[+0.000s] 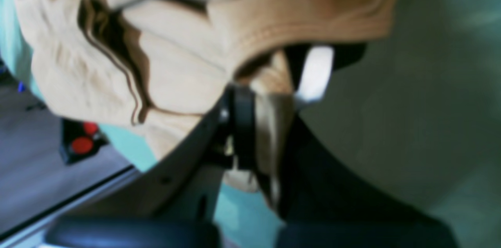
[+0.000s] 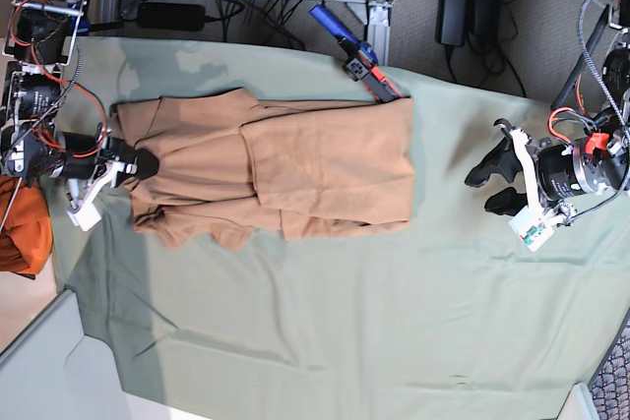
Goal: Fold the T-shirt properly
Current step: 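Open both grippers and withdraw them from the folded tan shirt, then grasp the shirt's end with the right gripper and lift it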
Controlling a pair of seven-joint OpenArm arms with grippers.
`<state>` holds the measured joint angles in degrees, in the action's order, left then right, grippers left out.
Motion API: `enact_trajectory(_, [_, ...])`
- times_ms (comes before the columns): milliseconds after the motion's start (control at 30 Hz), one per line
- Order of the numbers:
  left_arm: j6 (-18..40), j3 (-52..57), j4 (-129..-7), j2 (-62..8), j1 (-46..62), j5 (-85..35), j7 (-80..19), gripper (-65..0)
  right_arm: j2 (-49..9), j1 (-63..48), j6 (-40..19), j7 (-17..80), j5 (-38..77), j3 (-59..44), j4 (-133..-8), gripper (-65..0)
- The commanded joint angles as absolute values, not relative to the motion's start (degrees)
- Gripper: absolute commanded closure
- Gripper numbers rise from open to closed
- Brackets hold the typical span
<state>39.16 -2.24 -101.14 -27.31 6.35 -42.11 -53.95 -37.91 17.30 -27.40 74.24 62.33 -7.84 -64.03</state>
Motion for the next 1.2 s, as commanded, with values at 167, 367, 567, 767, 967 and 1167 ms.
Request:
enact_trajectory(167, [40.0,-1.8,-102.0,-27.9,6.6,-46.3,-54.7,-35.7,-39.8,18.6,-34.8,72.0,61.0,-8.3,-65.0,0.0])
enact_trajectory(367, [40.0,-1.9,-101.9,-27.6,8.1,-46.9,-54.7,-35.7,-38.4,18.5,-34.8,72.5,61.0,-8.3,-66.3,0.0])
enact_trajectory(567, [40.0,-1.9,-98.9,-27.5,10.3,-45.1,-54.0,-35.7,-32.4,18.2,-34.7,76.9,60.9,-8.2,-75.4,0.0])
enact_trajectory(767, [40.0,-1.9,-95.4,-27.5,10.4,-44.7,-53.8,-35.7,-24.3,17.4,-34.7,77.2,60.1,-6.1,-83.5,0.0])
enact_trajectory(967, [40.0,-1.9,-94.4,-27.6,10.5,-44.2,-53.8,-35.7,-15.0,12.1,-34.7,76.1,52.8,5.0,-92.3,0.0])
enact_trajectory(1167, [40.0,-1.9,-94.4,-27.6,10.5,-44.3,-53.8,-35.7,-10.9,10.1,-34.2,73.4,46.2,12.3,-93.9,0.0])
